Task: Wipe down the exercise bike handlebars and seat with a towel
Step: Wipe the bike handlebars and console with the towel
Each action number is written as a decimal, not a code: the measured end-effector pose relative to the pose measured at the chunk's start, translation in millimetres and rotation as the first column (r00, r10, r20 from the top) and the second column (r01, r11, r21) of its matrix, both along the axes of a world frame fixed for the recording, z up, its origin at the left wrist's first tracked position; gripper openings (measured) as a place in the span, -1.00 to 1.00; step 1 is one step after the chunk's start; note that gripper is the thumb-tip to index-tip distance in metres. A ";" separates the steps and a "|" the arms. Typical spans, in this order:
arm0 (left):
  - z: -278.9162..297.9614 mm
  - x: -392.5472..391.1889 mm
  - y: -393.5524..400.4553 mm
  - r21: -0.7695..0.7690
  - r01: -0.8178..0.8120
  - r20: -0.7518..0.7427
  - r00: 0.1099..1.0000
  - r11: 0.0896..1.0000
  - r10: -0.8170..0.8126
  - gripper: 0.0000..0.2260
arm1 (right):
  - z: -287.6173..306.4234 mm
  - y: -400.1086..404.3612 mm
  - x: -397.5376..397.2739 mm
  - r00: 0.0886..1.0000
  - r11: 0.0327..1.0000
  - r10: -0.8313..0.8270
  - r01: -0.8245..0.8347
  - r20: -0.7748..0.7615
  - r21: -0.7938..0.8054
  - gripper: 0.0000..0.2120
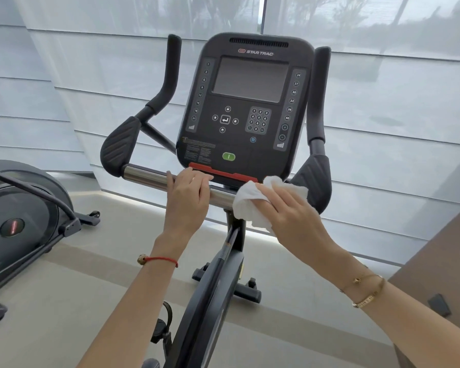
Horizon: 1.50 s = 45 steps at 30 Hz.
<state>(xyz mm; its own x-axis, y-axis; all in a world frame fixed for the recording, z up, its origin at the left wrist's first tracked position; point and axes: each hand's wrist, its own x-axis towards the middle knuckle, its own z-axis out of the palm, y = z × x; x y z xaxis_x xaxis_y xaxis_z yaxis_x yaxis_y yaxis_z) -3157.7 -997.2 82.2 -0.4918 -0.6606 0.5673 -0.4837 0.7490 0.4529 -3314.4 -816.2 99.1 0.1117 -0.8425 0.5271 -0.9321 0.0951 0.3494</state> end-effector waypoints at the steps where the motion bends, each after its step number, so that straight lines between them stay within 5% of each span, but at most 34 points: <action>1: 0.2 -5.5 8.0 -0.015 0.023 0.009 1.000 1.000 -0.023 -0.65 | 0.2 5.4 -3.0 1.000 1.000 -0.007 0.007 0.004 -0.003 -0.43; 16: -4.5 -39.7 41.1 -0.134 0.042 0.170 0.985 0.990 -0.019 -0.58 | 43.7 3.9 -71.7 0.888 0.992 -0.035 0.088 0.458 -0.094 -0.56; 25: -7.2 -42.8 40.2 -0.069 0.009 0.122 0.992 0.998 -0.001 -0.59 | 15.3 35.5 -50.5 0.890 0.998 0.068 -0.055 0.451 -0.042 -0.57; 35: -9.1 -45.3 38.6 -0.076 0.018 0.122 0.992 0.997 -0.008 -0.65 | 59.1 -7.7 -117.6 0.777 0.992 -0.059 0.115 0.627 -0.049 -0.55; 45: -8.2 -45.6 40.3 -0.061 0.011 0.106 0.994 0.998 -0.005 -0.56 | 16.0 40.3 -54.3 0.826 0.981 0.186 -0.189 0.532 -0.050 -0.63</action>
<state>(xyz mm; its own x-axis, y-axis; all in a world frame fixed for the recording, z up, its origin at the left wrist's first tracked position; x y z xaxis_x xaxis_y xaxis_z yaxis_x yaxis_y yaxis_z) -3203.3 -956.9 73.9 -0.5562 -0.6217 0.5515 -0.5204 0.7779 0.3522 -3368.7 -775.9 115.0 -0.0281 -0.8369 0.5466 -0.9734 -0.1014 -0.2054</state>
